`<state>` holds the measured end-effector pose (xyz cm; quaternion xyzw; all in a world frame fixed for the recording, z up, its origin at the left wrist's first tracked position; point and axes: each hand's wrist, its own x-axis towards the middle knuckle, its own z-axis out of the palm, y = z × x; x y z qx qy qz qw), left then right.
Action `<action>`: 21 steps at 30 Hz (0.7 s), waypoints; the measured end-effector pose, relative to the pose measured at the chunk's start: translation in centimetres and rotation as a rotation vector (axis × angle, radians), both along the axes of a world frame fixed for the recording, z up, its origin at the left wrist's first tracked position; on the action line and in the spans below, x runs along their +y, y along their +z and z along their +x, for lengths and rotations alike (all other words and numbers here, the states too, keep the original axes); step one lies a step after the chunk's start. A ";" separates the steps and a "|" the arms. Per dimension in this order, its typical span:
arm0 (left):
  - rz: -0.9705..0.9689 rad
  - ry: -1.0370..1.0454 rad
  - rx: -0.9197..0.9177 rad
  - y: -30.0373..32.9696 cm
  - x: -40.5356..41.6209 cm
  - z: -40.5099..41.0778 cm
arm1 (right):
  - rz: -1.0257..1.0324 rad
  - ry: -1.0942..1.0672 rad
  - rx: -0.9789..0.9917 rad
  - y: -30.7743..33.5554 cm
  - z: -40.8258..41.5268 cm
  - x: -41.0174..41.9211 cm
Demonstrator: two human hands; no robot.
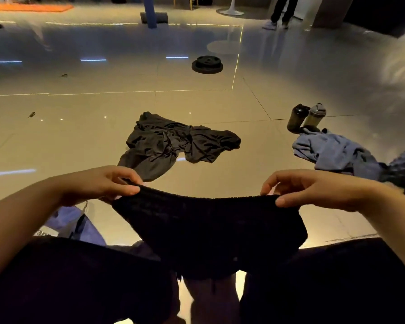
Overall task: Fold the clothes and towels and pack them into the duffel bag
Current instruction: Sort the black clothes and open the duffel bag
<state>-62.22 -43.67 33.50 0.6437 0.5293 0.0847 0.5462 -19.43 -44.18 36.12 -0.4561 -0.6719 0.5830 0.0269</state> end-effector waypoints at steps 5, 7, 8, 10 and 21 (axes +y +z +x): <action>-0.007 0.001 0.149 -2.3 5.1 2.5 | 0.114 0.065 -0.365 -1.6 -1.1 4.8; 0.040 -0.028 0.251 -3.8 7.9 4.0 | 0.145 0.104 -0.466 -2.7 -1.4 7.1; 0.088 -0.042 0.310 -4.8 9.4 4.5 | 0.156 0.112 -0.498 -3.6 -1.5 8.4; 0.183 -0.065 0.419 -7.1 12.4 5.7 | 0.169 0.111 -0.549 -5.9 -1.5 11.2; 0.356 0.275 0.558 -26.3 29.1 9.9 | 0.365 -0.159 -0.744 -24.7 -1.9 29.0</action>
